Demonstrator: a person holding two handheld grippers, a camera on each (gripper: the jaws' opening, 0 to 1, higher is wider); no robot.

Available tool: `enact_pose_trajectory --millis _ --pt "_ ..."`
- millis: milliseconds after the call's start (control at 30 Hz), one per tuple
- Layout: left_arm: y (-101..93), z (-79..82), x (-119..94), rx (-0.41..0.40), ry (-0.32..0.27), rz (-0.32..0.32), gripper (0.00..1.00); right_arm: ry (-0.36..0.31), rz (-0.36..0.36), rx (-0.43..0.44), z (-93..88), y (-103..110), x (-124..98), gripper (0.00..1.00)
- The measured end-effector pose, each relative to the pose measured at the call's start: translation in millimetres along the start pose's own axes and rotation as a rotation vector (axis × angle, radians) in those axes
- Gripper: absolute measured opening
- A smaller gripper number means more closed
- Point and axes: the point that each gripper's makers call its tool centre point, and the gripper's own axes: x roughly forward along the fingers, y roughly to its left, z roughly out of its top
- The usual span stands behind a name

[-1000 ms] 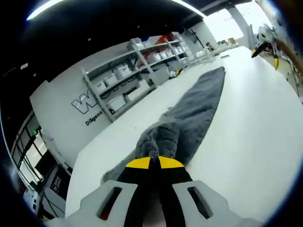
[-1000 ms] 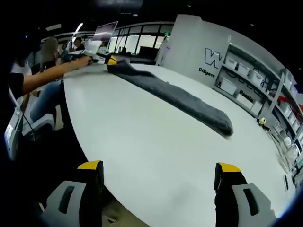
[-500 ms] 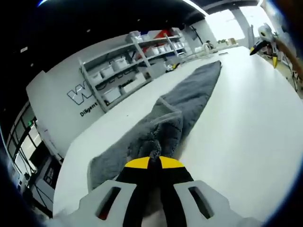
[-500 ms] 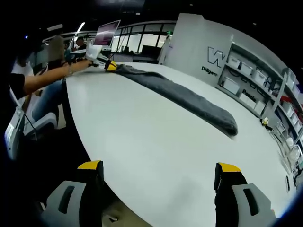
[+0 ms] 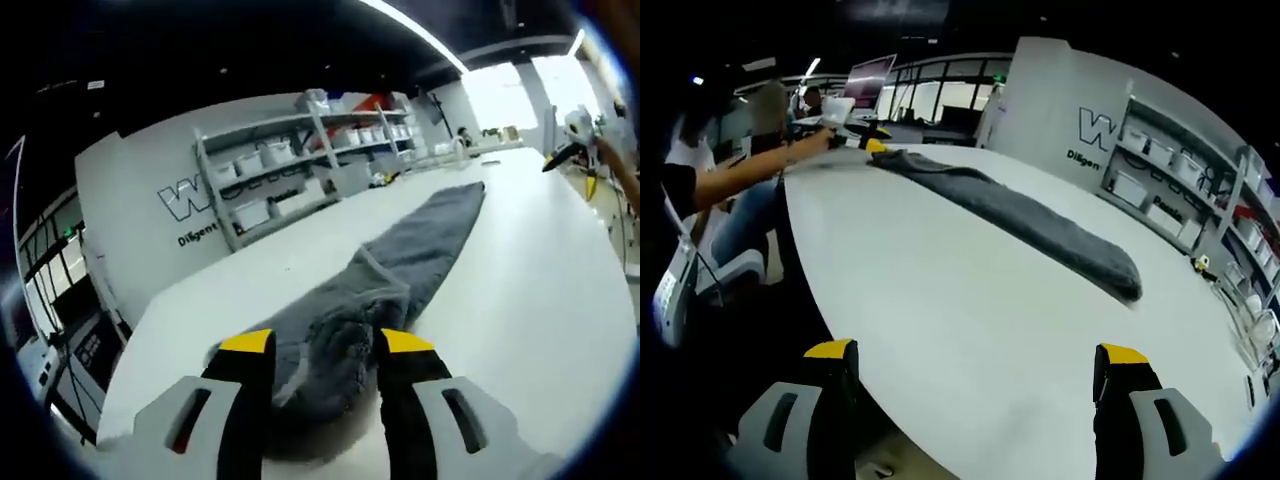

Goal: Open the folded towel by lifting each exposed corner and separating the folded layers until the towel lies flat within the target outline without major curled edges

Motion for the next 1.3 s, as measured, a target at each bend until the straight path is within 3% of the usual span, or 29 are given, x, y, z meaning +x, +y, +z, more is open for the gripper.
enact_pose_trajectory --millis 133,167,200,233,300,367,467,600,700,867,933,967,1067,1300 --pt "14.6 1.4 10 -0.031 -0.005 0.014 0.40 -0.001 0.004 -0.005 3.6 1 0 0.99" --pt "16.5 2.3 14 -0.040 -0.011 0.005 0.41 -0.001 0.005 -0.006 4.5 1 1 0.99" --pt "11.6 0.4 19 -0.045 0.001 -0.043 0.42 0.000 0.006 -0.008 5.0 2 1 0.99" --pt "8.8 -0.3 22 -0.039 0.004 -0.072 0.46 0.002 0.007 -0.010 5.1 2 1 0.99" --pt "2.7 -4.8 32 -0.047 0.019 -0.146 0.64 0.008 0.004 -0.012 4.9 2 2 0.99" --pt "8.6 -8.7 38 -0.069 0.028 -0.132 0.73 0.012 0.008 -0.014 5.0 3 2 0.99" --pt "16.7 -8.9 44 -0.116 0.002 -0.139 0.67 0.003 0.019 -0.010 6.9 6 2 0.99" --pt "16.6 -10.5 51 -0.182 -0.017 -0.214 0.59 0.002 0.032 -0.007 8.5 8 3 0.99" --pt "13.3 -9.5 54 -0.282 -0.044 -0.265 0.56 -0.008 0.036 -0.005 11.1 10 3 0.99" --pt "11.4 -2.7 53 -0.360 -0.118 -0.316 0.38 -0.021 0.056 0.004 13.0 14 4 0.99" --pt "9.4 -0.7 52 -0.421 -0.139 -0.340 0.35 -0.013 0.057 -0.001 11.5 15 5 0.99" --pt "9.9 -12.2 55 -0.382 -0.082 -0.313 0.36 -0.012 0.057 -0.002 11.5 15 5 0.99" --pt "8.7 -26.5 58 -0.253 -0.008 -0.279 0.36 -0.025 0.060 0.004 13.2 16 4 0.99" --pt "-24.0 -28.4 45 -0.189 0.019 -0.380 0.29 -0.016 0.058 0.006 9.6 15 3 0.99"
